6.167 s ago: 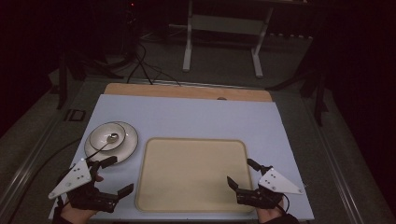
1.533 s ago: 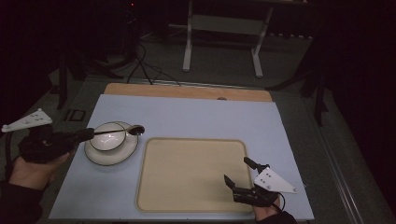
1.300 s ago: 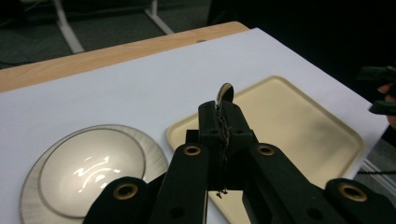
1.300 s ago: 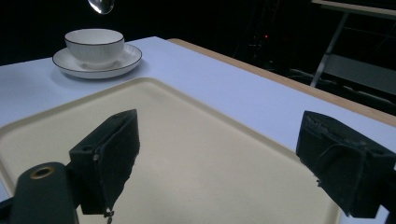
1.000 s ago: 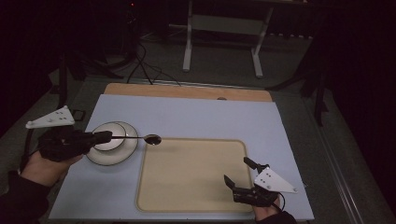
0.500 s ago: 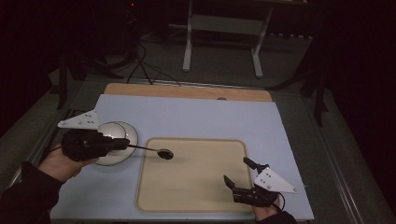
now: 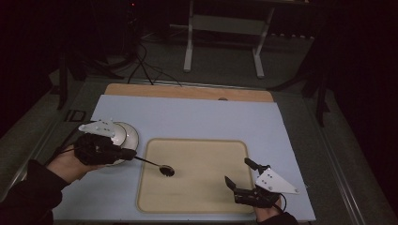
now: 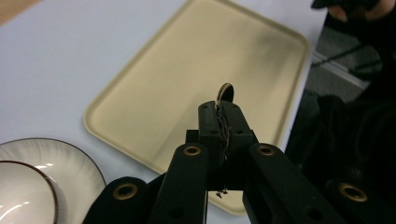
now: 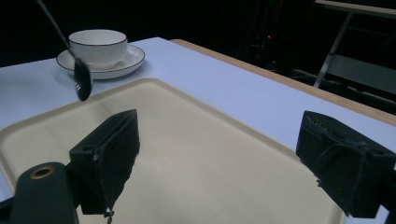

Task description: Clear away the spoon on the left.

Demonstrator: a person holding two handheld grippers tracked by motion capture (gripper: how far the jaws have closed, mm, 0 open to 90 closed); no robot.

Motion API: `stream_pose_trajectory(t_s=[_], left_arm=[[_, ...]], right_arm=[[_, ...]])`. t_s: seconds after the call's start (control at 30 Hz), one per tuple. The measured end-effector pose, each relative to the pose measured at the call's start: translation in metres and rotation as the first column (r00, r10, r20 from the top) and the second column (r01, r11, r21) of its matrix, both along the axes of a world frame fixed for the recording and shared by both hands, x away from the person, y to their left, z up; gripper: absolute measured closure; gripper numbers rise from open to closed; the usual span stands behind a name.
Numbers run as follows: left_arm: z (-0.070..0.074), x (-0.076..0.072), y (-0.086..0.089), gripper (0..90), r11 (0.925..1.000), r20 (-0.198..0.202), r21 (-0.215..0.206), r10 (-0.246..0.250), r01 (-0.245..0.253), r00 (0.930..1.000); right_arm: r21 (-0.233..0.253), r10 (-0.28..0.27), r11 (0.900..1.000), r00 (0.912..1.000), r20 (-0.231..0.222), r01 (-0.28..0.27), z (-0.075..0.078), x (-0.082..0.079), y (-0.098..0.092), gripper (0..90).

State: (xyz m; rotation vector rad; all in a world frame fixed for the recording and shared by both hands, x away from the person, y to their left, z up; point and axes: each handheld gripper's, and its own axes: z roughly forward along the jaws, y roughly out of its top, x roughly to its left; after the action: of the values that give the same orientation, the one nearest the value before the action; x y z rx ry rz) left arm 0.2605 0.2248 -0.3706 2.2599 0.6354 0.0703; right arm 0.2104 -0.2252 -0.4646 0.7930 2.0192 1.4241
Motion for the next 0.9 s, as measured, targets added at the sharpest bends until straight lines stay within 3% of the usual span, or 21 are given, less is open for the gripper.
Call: stream_pose_trajectory(t_s=[0.5,0.57,0.63,0.9], left_arm=[[-0.008,-0.004,-0.019,89.5,0.9895,-0.073,0.090,-0.106,0.112,0.9917],[-0.011,-0.003,-0.024,89.4,0.9832,-0.094,0.116,-0.130,0.141,0.9870],[-0.012,-0.003,-0.026,89.4,0.9837,-0.101,0.115,-0.127,0.138,0.9868],[-0.025,0.006,-0.039,89.4,0.9695,-0.163,0.168,-0.151,0.178,0.9750]], right_arm=[[0.000,0.001,1.000,1.0000,-0.002,-0.001,0.000,0.000,0.000,13.6],[0.000,0.001,1.000,1.0000,-0.001,-0.001,0.000,0.000,0.000,13.6],[0.000,0.002,1.000,1.0000,-0.002,-0.002,0.000,0.000,0.000,13.6],[-0.002,0.000,1.000,1.0000,-0.003,0.000,0.000,0.001,0.000,13.6]])
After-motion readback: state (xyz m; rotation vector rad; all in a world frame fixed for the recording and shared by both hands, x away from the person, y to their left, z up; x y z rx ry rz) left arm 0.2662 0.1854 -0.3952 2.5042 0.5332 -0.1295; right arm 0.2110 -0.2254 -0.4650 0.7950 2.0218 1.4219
